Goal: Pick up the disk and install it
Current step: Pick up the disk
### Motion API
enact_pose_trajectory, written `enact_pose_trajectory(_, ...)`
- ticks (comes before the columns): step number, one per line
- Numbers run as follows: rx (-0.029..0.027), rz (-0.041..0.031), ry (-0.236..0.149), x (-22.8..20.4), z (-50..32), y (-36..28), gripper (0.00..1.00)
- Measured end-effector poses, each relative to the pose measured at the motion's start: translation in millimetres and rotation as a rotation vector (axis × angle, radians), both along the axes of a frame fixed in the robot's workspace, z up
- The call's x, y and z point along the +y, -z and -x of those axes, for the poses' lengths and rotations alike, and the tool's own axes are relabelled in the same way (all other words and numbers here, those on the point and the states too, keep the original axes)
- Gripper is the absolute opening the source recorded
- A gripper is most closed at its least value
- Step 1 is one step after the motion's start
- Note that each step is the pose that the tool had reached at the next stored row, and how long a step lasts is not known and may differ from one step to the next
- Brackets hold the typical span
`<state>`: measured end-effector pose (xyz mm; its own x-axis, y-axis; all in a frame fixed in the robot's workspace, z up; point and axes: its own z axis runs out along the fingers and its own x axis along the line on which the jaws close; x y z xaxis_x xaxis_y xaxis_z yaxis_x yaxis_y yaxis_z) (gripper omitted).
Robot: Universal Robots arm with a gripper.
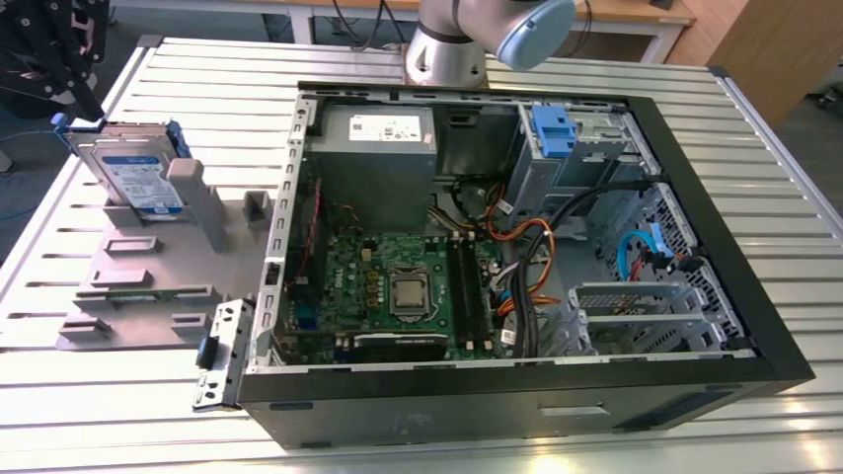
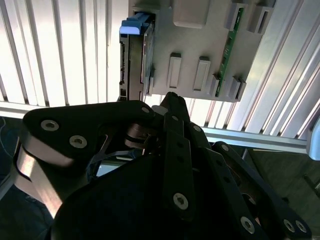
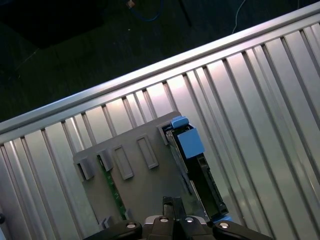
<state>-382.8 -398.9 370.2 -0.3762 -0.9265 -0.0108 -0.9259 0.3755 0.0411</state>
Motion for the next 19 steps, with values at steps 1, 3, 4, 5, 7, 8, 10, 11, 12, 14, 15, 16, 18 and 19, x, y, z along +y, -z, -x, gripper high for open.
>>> enact_pose_trajectory(1, 0.0000, 0.0000, -0.001, 0.0, 0.0, 0.0, 0.11)
enact_pose_trajectory(3, 0.0000, 0.0000, -0.002, 0.0, 0.0, 0.0, 0.11)
enact_pose_trajectory(4, 0.0000, 0.0000, -0.003, 0.0, 0.0, 0.0, 0.11)
enact_pose_trajectory(5, 0.0000, 0.0000, -0.004, 0.0, 0.0, 0.0, 0.11)
enact_pose_trajectory(7, 0.0000, 0.0000, -0.006, 0.0, 0.0, 0.0, 0.11)
enact_pose_trajectory(8, 0.0000, 0.0000, -0.007, 0.0, 0.0, 0.0, 0.11)
enact_pose_trajectory(10, 0.0000, 0.0001, -0.008, 0.0, 0.0, 0.0, 0.11)
enact_pose_trajectory(11, 0.0000, 0.0000, -0.009, 0.0, 0.0, 0.0, 0.11)
enact_pose_trajectory(12, 0.0000, 0.0001, -0.010, 0.0, 0.0, 0.0, 0.11)
enact_pose_trajectory(14, -0.0001, 0.0000, -0.012, 0.0, 0.0, 0.0, 0.11)
enact_pose_trajectory(15, -0.0001, 0.0000, -0.014, 0.0, 0.0, 0.0, 0.11)
enact_pose_trajectory(16, -0.0001, 0.0000, -0.015, 0.0, 0.0, 0.0, 0.11)
enact_pose_trajectory(18, 0.0000, 0.0000, -0.020, 0.0, 0.0, 0.0, 0.11)
enact_pose_trajectory(19, 0.0000, 0.0000, -0.022, 0.0, 0.0, 0.0, 0.11)
